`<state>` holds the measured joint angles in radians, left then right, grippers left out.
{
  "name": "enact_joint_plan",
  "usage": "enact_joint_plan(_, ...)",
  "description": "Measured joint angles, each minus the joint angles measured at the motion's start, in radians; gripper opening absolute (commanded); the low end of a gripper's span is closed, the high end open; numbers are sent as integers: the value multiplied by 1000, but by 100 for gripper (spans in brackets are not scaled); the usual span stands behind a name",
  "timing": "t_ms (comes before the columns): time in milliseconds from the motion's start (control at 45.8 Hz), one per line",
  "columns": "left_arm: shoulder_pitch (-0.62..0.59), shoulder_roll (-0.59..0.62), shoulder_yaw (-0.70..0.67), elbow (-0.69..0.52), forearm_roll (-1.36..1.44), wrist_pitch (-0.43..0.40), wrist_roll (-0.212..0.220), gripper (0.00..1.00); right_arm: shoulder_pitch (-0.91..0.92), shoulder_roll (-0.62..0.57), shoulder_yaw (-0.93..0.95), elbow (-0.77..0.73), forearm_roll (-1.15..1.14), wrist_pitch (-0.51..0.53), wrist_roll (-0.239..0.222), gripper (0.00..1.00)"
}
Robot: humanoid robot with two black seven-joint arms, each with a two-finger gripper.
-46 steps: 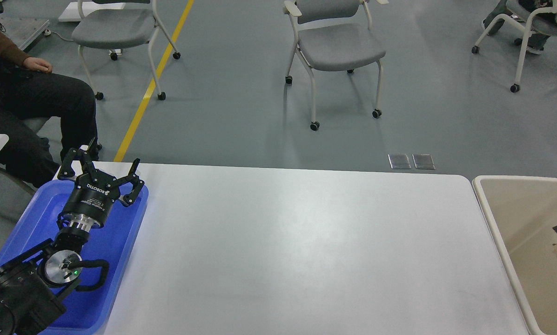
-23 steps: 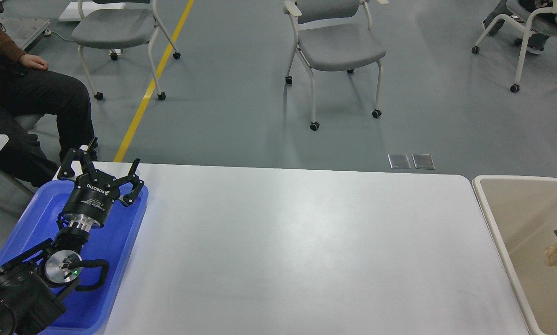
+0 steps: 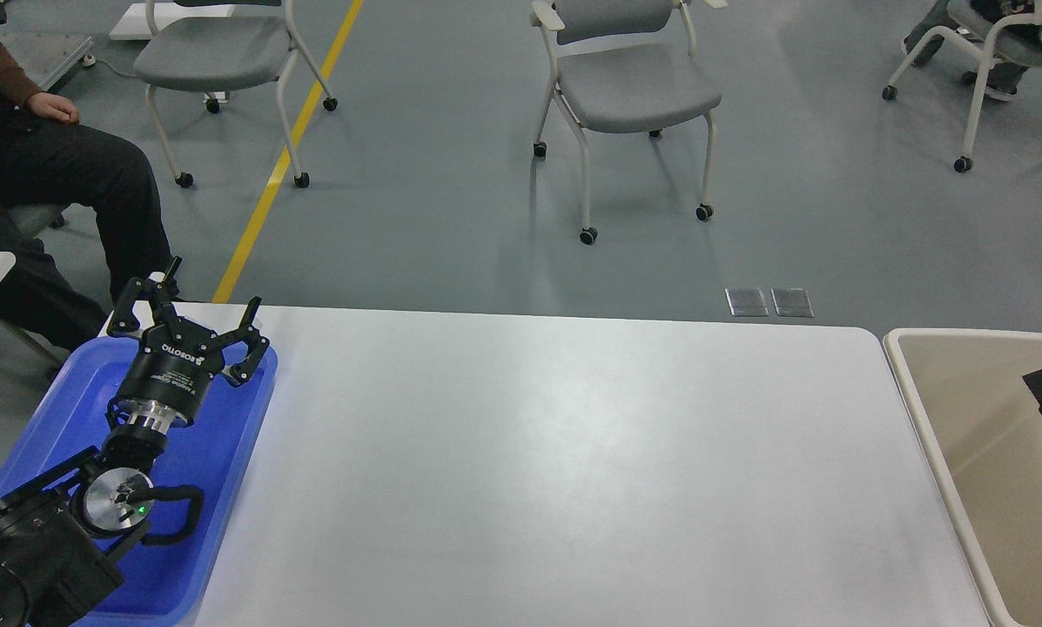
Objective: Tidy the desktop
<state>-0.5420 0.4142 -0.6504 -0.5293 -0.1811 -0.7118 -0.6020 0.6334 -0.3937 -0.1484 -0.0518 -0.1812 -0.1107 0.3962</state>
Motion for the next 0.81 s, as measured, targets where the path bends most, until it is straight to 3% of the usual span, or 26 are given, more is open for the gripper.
enact_joint_plan(437, 0, 0, 0, 0, 0, 0, 0, 98, 296, -86, 274, -2, 0, 227, 0, 100)
enact_joint_plan(809, -1, 0, 0, 0, 0, 0, 0, 98, 542, -145, 371, 67, 1, 283, -1, 100)
